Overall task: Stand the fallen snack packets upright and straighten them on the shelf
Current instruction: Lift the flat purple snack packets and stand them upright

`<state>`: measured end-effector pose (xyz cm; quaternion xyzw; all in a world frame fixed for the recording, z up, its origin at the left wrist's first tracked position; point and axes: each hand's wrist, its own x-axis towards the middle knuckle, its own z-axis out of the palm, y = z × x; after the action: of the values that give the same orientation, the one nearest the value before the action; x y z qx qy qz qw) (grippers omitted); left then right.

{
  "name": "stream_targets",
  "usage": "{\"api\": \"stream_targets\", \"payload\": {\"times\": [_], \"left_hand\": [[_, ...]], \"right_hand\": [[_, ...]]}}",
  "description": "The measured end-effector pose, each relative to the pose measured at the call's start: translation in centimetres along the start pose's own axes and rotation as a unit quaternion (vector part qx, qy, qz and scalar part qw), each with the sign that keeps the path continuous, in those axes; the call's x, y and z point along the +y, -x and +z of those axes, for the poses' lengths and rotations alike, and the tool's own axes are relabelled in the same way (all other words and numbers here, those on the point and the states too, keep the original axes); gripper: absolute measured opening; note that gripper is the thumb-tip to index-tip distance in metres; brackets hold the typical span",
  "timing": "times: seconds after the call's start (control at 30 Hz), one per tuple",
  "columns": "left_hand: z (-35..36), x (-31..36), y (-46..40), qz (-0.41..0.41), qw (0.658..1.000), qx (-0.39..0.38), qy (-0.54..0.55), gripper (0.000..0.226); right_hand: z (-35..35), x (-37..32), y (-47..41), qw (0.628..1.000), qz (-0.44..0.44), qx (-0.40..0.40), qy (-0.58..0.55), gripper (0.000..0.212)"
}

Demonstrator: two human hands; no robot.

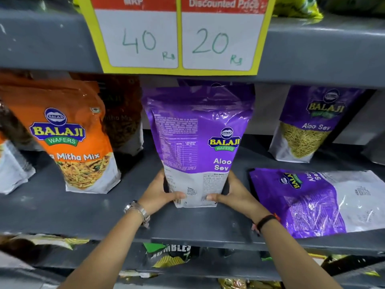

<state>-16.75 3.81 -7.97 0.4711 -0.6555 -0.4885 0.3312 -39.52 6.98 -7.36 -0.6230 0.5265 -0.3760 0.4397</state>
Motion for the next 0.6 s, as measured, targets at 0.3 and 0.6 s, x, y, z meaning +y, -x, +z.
{"api": "stream_targets", "payload": {"times": [0.3, 0.6], "left_hand": [[1.7, 1.0, 1.9, -0.006, 0.985, 0.153, 0.085, 0.051], [3.1, 4.7, 0.6, -0.04, 0.964, 0.083, 0.247, 0.075]], "right_hand": [[1.1, -0.3, 2.5, 0.984, -0.018, 0.102, -0.145, 0.078], [6.1, -1.6, 3.0, 0.971, -0.025, 0.083, -0.224, 0.075]]}}
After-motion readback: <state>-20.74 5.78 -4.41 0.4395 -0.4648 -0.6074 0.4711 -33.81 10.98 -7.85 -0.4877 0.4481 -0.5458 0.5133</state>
